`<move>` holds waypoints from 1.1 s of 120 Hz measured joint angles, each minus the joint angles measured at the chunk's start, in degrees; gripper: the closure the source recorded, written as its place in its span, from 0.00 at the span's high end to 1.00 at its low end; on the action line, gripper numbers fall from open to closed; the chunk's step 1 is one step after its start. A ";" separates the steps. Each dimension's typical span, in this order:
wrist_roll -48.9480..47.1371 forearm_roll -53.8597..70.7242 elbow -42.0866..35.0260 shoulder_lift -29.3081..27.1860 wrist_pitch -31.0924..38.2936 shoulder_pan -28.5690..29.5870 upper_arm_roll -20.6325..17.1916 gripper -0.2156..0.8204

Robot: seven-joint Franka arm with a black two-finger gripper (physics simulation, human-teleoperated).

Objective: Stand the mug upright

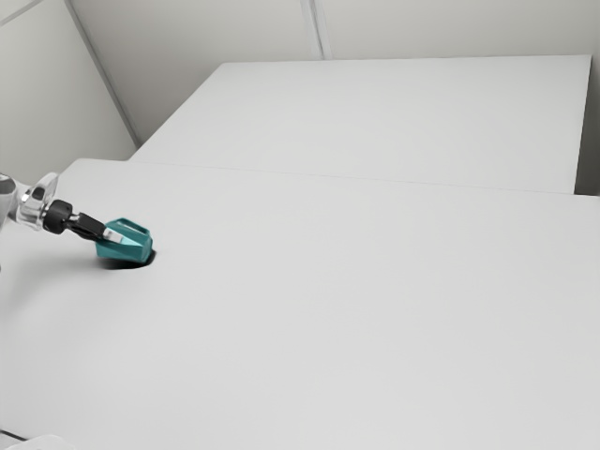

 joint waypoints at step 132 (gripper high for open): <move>-11.44 30.86 -36.47 -36.22 31.18 -6.78 -16.93 0.04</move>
